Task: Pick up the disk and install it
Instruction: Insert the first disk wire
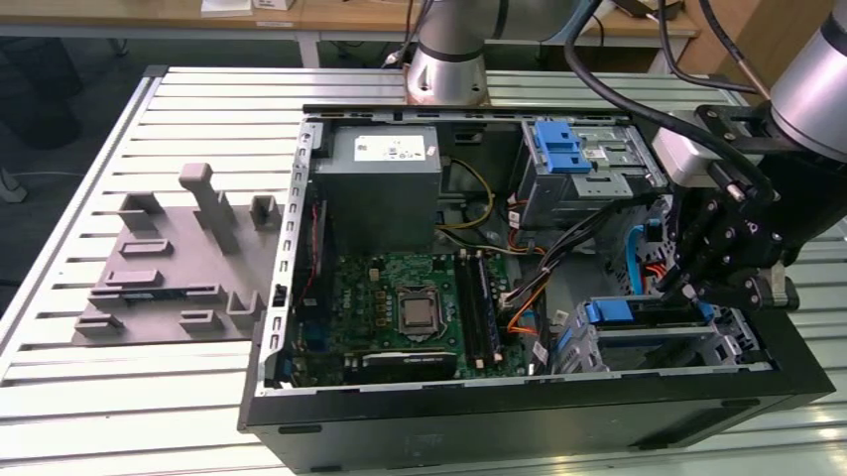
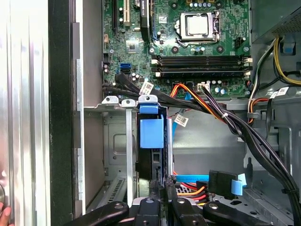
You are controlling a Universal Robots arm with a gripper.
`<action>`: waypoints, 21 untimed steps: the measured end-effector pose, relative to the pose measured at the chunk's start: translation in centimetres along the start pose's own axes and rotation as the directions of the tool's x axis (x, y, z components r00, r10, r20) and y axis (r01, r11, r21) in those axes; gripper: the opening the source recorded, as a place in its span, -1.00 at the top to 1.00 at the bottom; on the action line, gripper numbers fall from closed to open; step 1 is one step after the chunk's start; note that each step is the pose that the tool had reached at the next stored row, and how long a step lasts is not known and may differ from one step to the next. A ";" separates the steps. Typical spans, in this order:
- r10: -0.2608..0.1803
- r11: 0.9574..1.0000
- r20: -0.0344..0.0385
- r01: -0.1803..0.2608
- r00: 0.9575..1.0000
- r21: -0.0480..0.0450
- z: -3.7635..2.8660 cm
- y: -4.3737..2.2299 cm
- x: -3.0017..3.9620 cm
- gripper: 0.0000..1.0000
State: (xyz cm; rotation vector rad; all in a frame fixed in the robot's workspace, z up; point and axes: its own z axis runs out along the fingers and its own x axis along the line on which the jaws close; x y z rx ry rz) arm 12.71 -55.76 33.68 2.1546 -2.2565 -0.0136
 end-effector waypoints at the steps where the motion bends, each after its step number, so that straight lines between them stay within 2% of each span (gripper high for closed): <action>1: 0.000 1.000 0.000 0.000 1.000 0.000 0.00 0.00 0.00 0.68; 11: 0.000 1.000 0.000 0.000 1.000 0.000 0.02 0.08 0.00 0.68; 21: 0.000 1.000 0.000 0.000 1.000 -0.002 0.34 0.02 0.00 0.68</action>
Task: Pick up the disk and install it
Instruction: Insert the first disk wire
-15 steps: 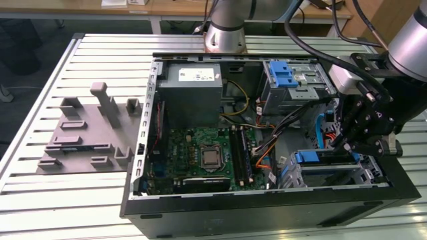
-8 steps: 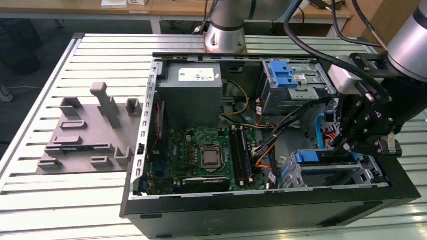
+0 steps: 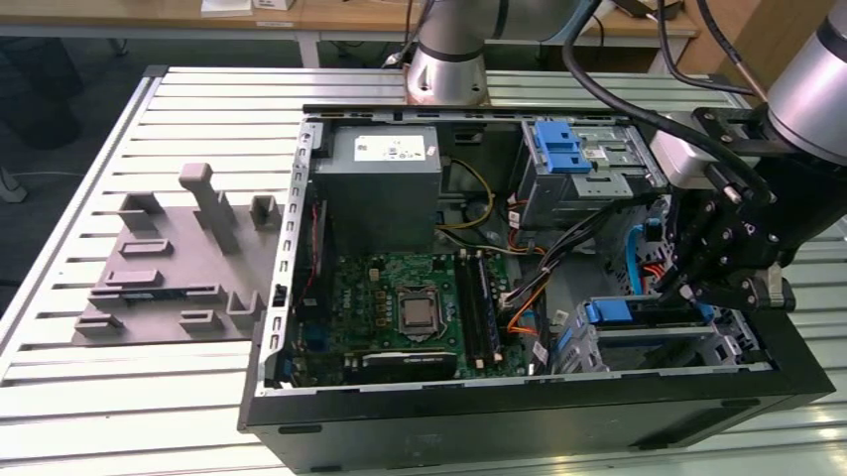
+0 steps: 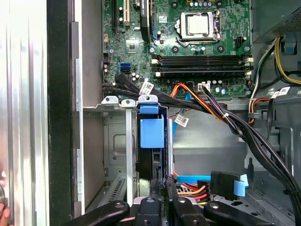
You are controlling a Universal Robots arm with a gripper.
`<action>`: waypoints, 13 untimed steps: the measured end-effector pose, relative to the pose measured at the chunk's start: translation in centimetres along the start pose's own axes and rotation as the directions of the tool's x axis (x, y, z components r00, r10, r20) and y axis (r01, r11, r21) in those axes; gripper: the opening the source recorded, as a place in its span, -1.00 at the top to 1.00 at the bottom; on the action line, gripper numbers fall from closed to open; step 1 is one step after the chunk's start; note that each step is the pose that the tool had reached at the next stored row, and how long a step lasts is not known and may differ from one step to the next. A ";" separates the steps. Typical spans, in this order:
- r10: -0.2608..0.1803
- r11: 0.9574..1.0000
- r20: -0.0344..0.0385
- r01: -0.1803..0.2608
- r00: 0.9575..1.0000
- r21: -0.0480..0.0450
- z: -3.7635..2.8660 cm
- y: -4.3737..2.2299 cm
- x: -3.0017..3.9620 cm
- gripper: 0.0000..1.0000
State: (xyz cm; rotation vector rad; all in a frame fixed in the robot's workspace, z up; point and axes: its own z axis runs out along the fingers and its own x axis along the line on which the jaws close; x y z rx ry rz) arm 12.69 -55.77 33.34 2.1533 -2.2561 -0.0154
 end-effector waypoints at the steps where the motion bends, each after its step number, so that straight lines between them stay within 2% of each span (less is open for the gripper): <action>1: 0.000 1.000 0.000 0.000 1.000 0.000 0.00 -0.01 0.00 0.68; 11: 0.000 1.000 0.001 0.000 1.000 -0.001 0.00 -0.04 0.00 0.68; 13: 0.000 1.000 0.006 0.000 1.000 -0.001 -0.02 -0.04 0.00 0.68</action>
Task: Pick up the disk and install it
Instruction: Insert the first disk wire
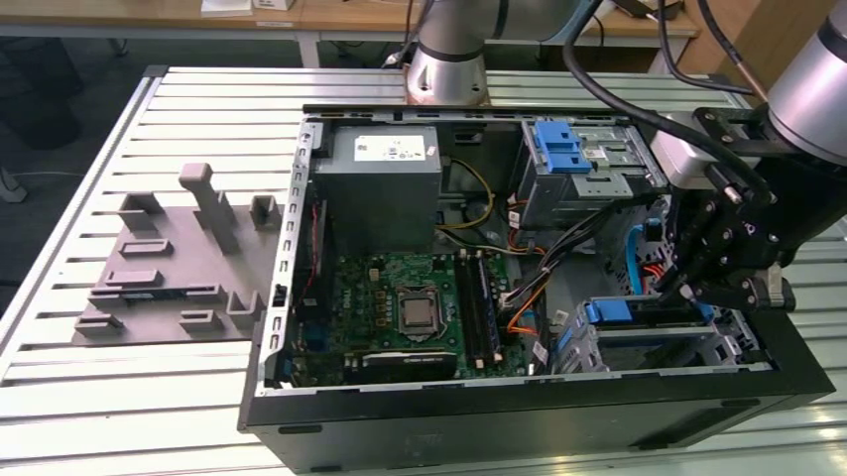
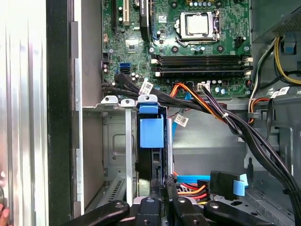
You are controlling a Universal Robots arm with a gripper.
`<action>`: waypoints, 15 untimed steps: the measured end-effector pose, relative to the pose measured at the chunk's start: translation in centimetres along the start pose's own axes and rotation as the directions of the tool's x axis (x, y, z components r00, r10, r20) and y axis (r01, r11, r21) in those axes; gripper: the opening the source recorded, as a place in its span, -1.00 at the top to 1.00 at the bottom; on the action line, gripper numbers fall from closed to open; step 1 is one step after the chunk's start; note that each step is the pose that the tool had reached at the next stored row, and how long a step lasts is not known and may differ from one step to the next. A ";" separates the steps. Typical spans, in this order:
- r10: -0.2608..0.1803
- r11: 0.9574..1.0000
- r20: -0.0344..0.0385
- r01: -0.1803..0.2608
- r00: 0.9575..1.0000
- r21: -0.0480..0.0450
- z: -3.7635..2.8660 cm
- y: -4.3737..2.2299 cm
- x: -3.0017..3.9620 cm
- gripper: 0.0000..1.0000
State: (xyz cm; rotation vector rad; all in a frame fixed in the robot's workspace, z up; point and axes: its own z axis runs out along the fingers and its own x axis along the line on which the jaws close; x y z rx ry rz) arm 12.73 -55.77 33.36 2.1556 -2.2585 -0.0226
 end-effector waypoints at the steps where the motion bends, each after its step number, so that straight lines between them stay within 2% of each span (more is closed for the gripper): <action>1: 0.000 1.000 0.003 0.000 1.000 0.000 -0.03 0.00 0.00 0.68; 3: 0.000 1.000 0.013 0.000 1.000 -0.001 -0.09 0.01 -0.01 0.68; 4: 0.000 1.000 0.015 0.000 1.000 -0.001 -0.16 0.01 0.00 0.68; 15: 0.000 1.000 0.015 0.000 1.000 -0.001 -0.20 0.00 0.18 0.68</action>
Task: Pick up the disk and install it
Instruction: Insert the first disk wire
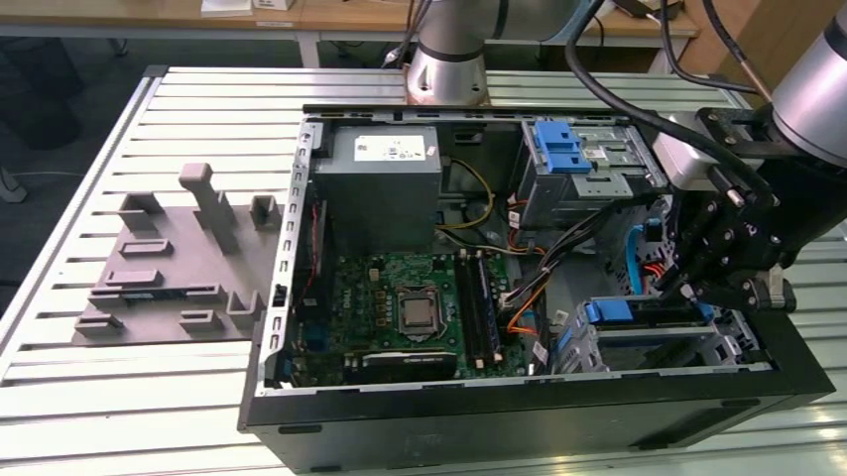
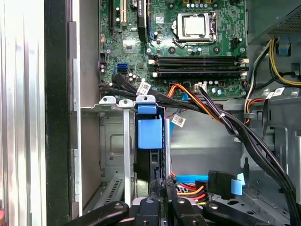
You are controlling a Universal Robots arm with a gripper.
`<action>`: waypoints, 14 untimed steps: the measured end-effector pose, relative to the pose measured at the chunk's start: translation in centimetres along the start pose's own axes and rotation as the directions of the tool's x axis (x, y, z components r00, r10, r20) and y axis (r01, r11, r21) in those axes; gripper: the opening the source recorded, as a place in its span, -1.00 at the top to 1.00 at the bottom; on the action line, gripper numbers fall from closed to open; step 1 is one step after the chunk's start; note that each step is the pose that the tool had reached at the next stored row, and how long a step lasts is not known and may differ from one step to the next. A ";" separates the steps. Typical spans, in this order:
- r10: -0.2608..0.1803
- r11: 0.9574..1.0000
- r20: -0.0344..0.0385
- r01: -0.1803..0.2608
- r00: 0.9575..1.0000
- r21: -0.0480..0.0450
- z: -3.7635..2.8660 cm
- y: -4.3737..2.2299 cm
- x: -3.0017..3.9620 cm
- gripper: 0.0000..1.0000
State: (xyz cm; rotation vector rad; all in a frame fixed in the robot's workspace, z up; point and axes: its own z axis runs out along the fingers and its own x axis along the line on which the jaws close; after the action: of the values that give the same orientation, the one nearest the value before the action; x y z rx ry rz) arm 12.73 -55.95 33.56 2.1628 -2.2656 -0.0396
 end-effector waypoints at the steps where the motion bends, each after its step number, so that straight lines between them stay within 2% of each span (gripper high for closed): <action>1: 0.000 1.000 0.000 0.000 1.000 0.000 0.01 0.00 0.00 0.68; 14: 0.000 1.000 0.000 0.000 1.000 0.000 0.27 -0.01 0.12 0.68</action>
State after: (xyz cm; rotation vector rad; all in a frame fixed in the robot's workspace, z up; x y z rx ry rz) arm 12.73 -56.07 33.29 2.1627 -2.2653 -0.0395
